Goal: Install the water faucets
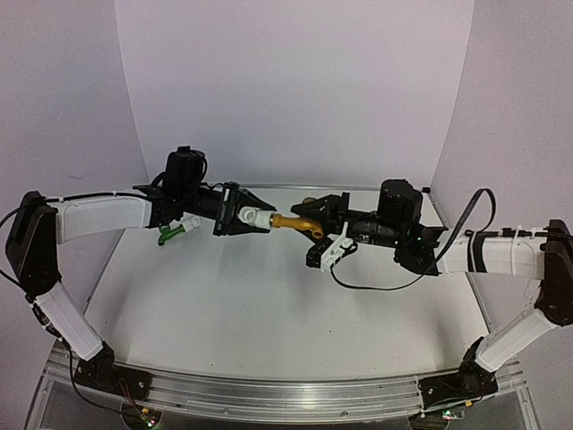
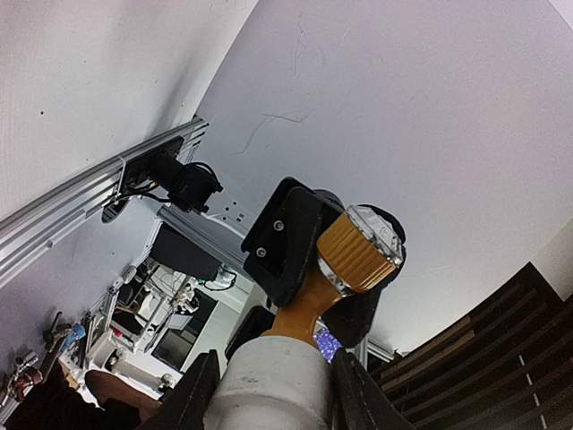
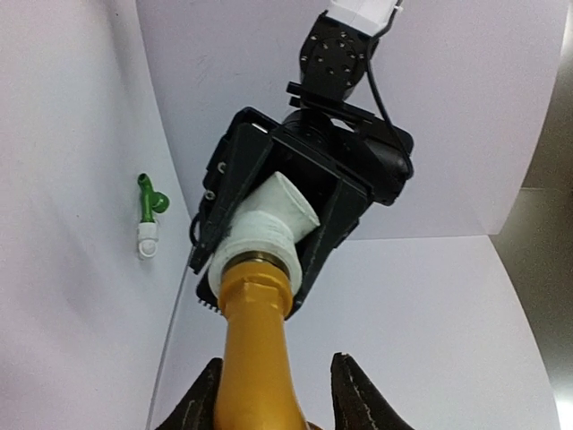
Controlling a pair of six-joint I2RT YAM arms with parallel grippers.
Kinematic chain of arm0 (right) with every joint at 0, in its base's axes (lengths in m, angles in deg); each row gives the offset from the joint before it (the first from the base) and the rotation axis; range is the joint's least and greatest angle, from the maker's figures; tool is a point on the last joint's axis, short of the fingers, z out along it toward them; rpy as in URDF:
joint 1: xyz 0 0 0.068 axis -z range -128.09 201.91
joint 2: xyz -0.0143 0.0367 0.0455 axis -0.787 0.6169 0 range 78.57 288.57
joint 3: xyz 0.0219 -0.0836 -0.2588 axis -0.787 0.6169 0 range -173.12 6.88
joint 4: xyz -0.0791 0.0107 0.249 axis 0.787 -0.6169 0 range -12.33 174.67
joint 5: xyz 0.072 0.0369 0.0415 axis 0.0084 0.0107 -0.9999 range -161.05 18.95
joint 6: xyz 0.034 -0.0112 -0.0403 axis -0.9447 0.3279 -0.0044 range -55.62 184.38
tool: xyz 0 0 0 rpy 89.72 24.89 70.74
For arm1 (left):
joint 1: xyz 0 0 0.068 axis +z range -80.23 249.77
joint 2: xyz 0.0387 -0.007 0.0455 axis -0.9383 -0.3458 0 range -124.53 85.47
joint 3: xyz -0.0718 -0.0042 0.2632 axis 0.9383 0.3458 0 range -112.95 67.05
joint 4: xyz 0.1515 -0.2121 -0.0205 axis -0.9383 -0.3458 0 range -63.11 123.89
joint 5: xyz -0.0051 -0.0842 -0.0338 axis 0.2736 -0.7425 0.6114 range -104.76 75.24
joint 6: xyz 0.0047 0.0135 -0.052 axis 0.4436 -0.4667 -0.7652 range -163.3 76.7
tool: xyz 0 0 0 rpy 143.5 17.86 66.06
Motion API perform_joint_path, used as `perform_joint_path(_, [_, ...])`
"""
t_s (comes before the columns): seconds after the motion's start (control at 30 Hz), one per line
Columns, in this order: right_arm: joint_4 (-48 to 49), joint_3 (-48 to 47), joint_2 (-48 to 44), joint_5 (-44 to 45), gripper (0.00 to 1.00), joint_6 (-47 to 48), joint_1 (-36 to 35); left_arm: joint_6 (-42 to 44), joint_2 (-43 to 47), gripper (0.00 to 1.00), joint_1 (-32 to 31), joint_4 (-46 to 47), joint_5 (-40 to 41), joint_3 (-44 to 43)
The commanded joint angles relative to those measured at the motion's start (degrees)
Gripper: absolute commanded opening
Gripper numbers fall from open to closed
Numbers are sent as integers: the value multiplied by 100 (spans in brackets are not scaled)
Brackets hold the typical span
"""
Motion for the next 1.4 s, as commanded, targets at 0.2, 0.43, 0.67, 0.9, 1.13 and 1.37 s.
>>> perform_joint_path(0.2, [-1329,-830,27,-179,13,-3771,-109,1770,12,0,7,256,765,-582])
perform_joint_path(0.43, [-1381,-987,158,-441,10,-6732,-106,6321,-279,0,-6,257,1470,-1427])
perform_joint_path(0.67, [-1297,-1503,488,-148,0,-11340,-102,11473,-328,0,-128,546,714,-1592])
perform_joint_path(0.9, [-1023,-1889,407,-410,0,-13991,-83,16427,-79,0,-263,548,-59,-1805])
perform_joint_path(1.13, [-953,-2472,575,-830,7,-15158,-81,20038,788,0,-237,555,-690,-746])
perform_joint_path(1.37, [-1882,-2192,80,-450,59,-13714,-68,18628,1212,0,-115,546,53,-532])
